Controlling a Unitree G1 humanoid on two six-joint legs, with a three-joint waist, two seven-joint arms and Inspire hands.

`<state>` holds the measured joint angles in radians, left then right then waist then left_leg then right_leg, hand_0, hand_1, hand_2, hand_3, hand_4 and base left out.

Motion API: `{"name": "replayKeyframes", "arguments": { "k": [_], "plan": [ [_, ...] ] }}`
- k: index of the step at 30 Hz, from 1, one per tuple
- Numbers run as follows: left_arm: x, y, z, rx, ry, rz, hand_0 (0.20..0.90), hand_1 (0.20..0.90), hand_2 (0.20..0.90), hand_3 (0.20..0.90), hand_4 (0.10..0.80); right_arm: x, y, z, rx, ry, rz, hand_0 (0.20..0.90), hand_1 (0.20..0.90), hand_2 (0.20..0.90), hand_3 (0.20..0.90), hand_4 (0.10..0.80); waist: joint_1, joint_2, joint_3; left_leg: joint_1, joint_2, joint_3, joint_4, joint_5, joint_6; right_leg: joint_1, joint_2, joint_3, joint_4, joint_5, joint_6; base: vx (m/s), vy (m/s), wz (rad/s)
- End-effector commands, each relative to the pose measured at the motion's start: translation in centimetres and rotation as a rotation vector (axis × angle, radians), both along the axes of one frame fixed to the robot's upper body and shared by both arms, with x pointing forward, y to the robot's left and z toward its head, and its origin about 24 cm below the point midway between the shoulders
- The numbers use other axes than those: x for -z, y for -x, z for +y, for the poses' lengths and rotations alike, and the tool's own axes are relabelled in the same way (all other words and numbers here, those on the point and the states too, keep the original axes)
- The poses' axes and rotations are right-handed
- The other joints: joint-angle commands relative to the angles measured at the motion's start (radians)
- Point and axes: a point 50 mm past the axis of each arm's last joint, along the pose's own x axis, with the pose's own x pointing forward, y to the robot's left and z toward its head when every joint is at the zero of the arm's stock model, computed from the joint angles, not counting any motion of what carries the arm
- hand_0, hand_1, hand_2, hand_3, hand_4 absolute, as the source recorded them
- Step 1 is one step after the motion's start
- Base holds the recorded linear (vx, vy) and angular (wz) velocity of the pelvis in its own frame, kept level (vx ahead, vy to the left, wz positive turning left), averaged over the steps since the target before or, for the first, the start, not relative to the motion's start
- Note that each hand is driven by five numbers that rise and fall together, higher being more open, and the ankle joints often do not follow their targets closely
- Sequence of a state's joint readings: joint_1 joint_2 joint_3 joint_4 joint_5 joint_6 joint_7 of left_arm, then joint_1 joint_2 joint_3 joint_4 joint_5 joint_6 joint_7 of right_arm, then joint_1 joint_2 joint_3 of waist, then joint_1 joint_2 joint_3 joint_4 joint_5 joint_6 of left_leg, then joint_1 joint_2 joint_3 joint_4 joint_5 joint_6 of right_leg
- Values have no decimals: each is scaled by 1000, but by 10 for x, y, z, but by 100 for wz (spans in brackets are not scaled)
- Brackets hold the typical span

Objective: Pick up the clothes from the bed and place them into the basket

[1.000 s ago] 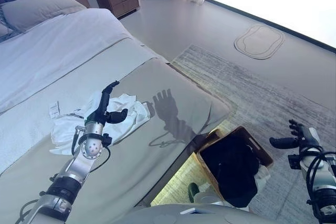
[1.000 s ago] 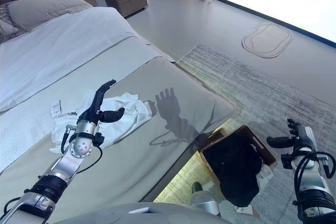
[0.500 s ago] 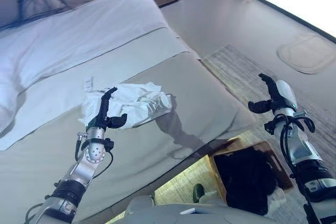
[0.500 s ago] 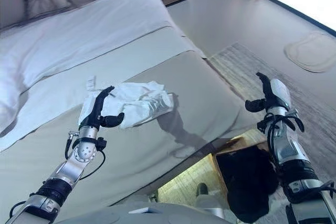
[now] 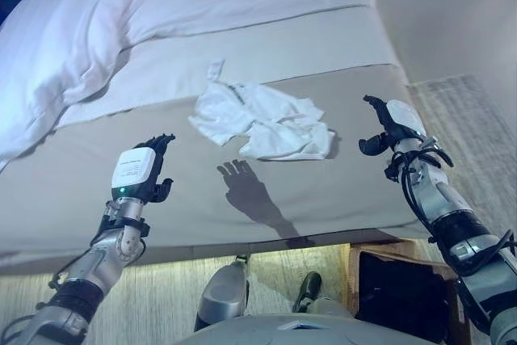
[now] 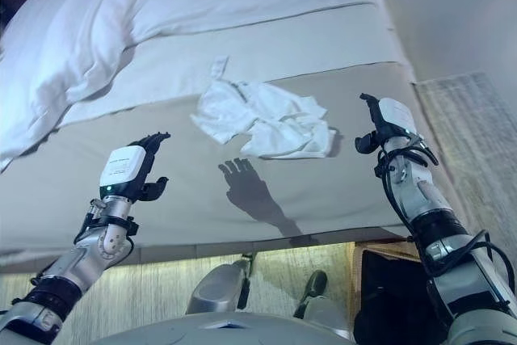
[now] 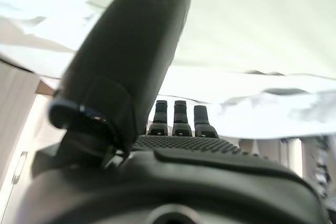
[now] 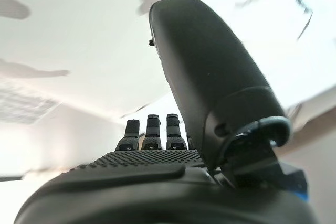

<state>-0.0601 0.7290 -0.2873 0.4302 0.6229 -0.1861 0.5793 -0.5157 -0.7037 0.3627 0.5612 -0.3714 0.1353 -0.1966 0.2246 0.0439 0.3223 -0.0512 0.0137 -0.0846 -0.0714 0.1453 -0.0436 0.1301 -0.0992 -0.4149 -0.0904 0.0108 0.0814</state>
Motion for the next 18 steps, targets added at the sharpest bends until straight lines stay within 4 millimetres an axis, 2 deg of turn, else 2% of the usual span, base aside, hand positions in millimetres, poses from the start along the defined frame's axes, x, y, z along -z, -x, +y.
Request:
{"name": "replayKeyframes", "arguments": {
  "k": [1,7,8,9,11,15,18],
  "plan": [
    [-50,-17,-16,188,-46,-299,900,900,900,900,800,-62,-24,9,-31,64,-185,900,900,900,900,800,46,-12,-14,-27,-42,-35,134,-153,7,-124,-40,11,312,-165,-60,68,65,43],
    [-62,-16,-26,283,50,-373,900,900,900,900,800,-78,-37,9,34,39,-208,900,900,900,900,800,113,21,63,-97,-76,-85,211,-159,24,-173,-87,-39,422,-191,-67,66,35,38],
    [-63,-15,-27,290,66,-381,900,900,900,900,800,-81,-39,9,38,42,-212,900,900,900,900,800,118,18,73,-96,-78,-88,223,-183,21,-176,-92,-26,445,-219,-63,56,-14,32],
    [-67,-15,-31,316,77,-410,900,900,900,900,800,-92,-44,10,51,39,-228,900,900,900,900,800,134,27,106,-132,-85,-82,268,-191,26,-208,-113,-34,506,-234,-65,46,-20,21],
    [-71,-16,-37,348,74,-434,900,900,900,900,800,-107,-51,11,67,34,-250,900,900,900,900,800,152,43,149,-182,-92,-74,320,-191,34,-256,-133,-45,596,-254,-71,-49,37,13],
    [-78,-18,-46,390,87,-475,900,900,900,900,800,-120,-59,9,113,15,-247,900,900,900,900,800,167,62,197,-239,-109,-61,377,-194,50,-330,-165,-51,726,-288,-73,-52,40,13],
    [-80,-18,-55,418,122,-492,900,900,900,900,800,-125,-62,3,152,58,-213,900,900,900,900,800,180,73,198,-318,-127,-59,428,-205,63,-416,-172,-49,801,-312,-82,-59,47,4]
  ]
}}
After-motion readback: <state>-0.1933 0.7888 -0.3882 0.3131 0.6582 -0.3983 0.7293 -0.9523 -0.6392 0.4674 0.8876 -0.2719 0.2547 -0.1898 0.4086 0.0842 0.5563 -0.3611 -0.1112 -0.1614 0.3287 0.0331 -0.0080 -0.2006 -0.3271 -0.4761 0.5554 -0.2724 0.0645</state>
